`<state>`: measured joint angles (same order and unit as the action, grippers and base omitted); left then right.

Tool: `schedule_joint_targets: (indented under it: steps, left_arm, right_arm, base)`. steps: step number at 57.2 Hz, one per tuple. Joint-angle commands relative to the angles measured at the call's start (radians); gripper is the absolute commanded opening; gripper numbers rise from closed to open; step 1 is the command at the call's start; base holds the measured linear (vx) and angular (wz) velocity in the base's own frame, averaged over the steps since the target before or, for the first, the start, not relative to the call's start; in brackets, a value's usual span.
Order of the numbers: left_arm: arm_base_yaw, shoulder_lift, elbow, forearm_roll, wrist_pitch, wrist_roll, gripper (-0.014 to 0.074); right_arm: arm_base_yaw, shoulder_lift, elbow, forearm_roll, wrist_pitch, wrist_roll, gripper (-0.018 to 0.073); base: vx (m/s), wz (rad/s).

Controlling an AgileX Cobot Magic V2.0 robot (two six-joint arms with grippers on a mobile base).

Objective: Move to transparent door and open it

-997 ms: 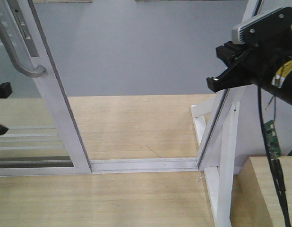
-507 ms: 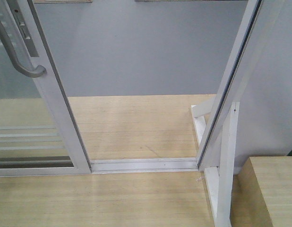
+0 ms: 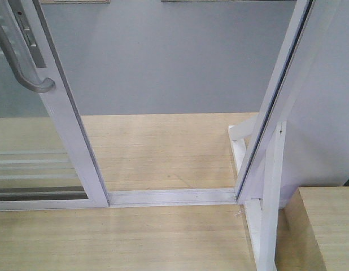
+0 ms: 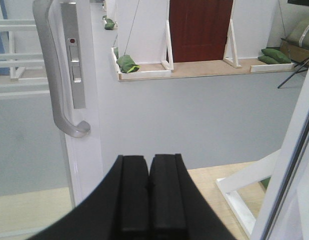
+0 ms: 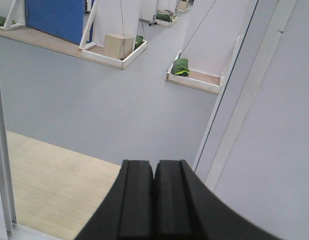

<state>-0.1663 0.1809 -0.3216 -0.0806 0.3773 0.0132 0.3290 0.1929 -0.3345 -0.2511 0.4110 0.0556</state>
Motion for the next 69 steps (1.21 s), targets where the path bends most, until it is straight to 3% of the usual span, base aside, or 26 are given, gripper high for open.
schedule_joint_targets:
  steps: [1, 30, 39, 47, 59, 69]
  left_arm:
    - [-0.004, 0.018, -0.024, -0.035, -0.063, 0.003, -0.0006]
    - [-0.004, 0.002, -0.024, -0.039, -0.041, 0.006, -0.0006]
    - [0.018, -0.088, 0.055, 0.027, -0.033, 0.033, -0.0006]
    - [0.046, -0.182, 0.223, 0.035, -0.085, 0.029, -0.0006]
    - [0.082, -0.206, 0.382, -0.016, -0.307, 0.028, -0.0006]
    - [0.087, -0.206, 0.378, -0.017, -0.264, 0.03, -0.0006]
  right_arm:
    - [0.001, 0.008, -0.029, -0.005, -0.086, -0.002, -0.0003]
    - [0.001, 0.008, -0.029, -0.005, -0.087, -0.002, -0.0003]
    - [0.001, 0.008, -0.029, -0.005, -0.087, -0.002, -0.0003]
    - [0.001, 0.008, -0.029, -0.011, -0.087, -0.002, -0.0003]
    - [0.001, 0.008, -0.029, -0.012, -0.086, -0.002, -0.0003]
    - [0.001, 0.008, -0.029, -0.012, -0.086, -0.002, -0.0003]
  base:
    - [0.0, 0.0]
    - [0.0, 0.0]
    - [0.0, 0.0]
    - [0.0, 0.0]
    - [0.0, 0.0]
    - [0.0, 0.0]
